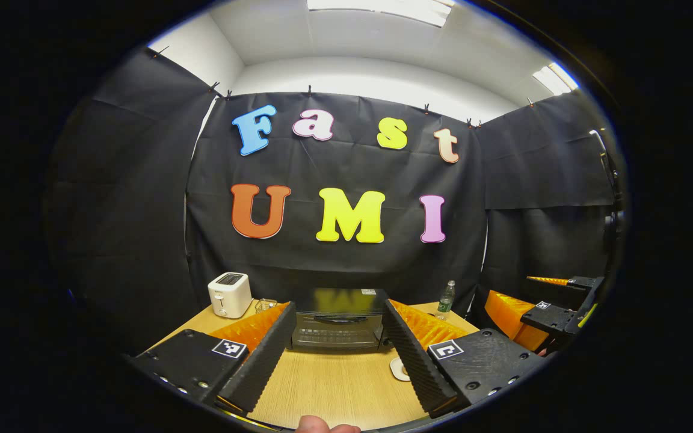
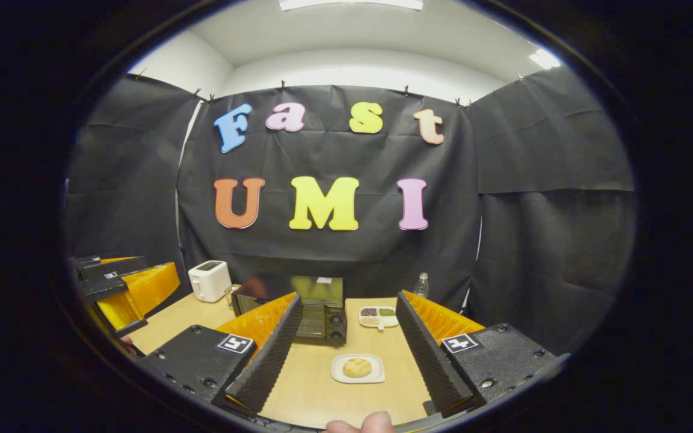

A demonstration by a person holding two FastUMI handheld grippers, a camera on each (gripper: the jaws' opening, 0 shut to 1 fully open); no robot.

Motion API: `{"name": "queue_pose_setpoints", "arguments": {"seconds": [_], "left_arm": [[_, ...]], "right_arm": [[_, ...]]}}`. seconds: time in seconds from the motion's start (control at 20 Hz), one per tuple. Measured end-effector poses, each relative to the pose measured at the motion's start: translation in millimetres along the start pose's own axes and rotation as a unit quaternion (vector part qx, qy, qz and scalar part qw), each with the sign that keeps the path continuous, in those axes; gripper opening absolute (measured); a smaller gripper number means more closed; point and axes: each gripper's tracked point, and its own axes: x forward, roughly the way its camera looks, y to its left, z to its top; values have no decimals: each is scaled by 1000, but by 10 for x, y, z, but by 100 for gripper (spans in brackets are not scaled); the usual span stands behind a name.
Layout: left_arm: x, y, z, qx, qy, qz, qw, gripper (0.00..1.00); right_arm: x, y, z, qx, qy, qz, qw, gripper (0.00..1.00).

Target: Open the electric oven with the left hand, put the food in, and close the electric oven.

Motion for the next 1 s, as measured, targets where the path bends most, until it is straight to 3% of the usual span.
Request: {"name": "queue_pose_setpoints", "arguments": {"seconds": [0.05,0.7,0.75,1.0], "left_arm": [[7,-7,-6,-1,1,-1,1000,83],[162,-57,-51,-3,9,-9,1000,83],[193,-70,-74,-4,11,-9,1000,94],[489,-119,-287,-3,36,-11,999,94]], "right_arm": [[6,-1,-2,0,1,1,1000,98],[141,-3,-26,0,8,2,1000,98],[164,-2,-31,1,9,2,1000,98],[346,-90,-229,3,38,3,999,98]]}}
